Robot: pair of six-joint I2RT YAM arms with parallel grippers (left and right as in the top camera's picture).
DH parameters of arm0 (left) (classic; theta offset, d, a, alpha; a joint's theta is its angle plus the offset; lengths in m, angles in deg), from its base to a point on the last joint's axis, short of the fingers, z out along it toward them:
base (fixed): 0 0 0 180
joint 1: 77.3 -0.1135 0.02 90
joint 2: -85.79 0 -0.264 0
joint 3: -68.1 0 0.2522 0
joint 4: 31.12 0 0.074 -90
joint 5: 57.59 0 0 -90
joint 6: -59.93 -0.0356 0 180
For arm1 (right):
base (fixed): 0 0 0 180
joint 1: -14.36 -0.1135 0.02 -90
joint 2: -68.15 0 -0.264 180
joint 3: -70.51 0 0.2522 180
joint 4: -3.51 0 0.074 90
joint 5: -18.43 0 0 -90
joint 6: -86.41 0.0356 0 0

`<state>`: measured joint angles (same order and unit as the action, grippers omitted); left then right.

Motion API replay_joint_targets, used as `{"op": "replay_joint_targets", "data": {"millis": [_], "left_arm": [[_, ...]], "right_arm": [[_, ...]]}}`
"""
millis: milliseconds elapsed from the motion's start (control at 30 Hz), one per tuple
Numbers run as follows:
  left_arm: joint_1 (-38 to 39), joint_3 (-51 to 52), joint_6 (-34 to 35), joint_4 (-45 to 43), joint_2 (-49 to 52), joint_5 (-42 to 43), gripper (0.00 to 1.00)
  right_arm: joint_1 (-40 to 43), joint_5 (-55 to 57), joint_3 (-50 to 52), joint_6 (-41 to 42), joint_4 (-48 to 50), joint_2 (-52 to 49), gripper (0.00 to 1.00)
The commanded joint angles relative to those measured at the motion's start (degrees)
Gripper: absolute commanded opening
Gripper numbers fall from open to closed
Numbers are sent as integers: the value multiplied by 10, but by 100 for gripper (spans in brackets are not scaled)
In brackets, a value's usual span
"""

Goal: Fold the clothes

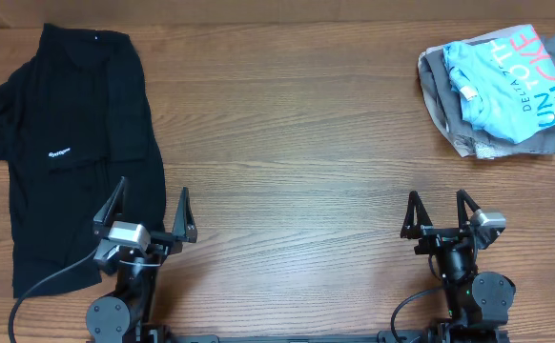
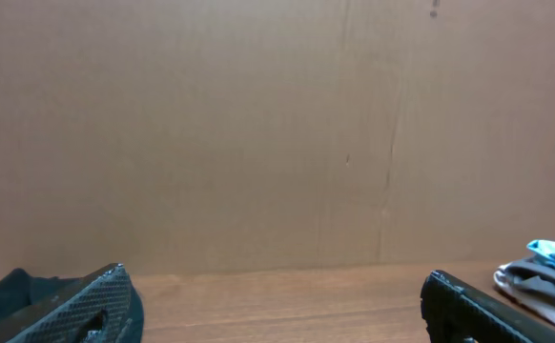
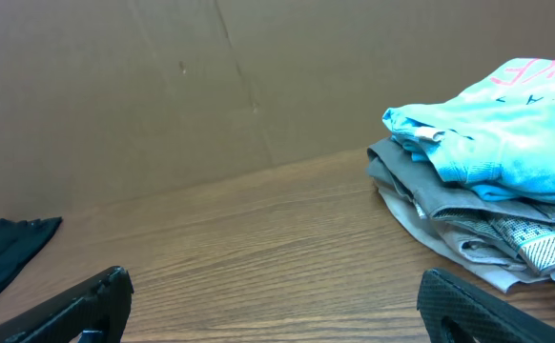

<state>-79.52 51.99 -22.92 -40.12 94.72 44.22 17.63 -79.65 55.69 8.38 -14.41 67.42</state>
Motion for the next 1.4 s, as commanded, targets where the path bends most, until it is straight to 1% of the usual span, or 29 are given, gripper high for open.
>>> {"op": "replay_joint_targets", "data": {"millis": [0, 300, 533, 933, 1367], "left_arm": [[-1, 19, 19, -13, -20, 2, 100], [-1, 21, 19, 5, -75, -2, 100], [-1, 21, 18, 70, -87, -3, 100], [-1, 21, 18, 265, -87, -20, 100], [-1, 21, 19, 262, -87, -19, 100]], "right_arm": [[-1, 5, 6, 1, 3, 6, 100], [-1, 5, 6, 1, 3, 6, 100], [-1, 5, 6, 1, 3, 6, 100], [-1, 5, 6, 1, 3, 6, 100], [-1, 5, 6, 1, 3, 6, 100]]}}
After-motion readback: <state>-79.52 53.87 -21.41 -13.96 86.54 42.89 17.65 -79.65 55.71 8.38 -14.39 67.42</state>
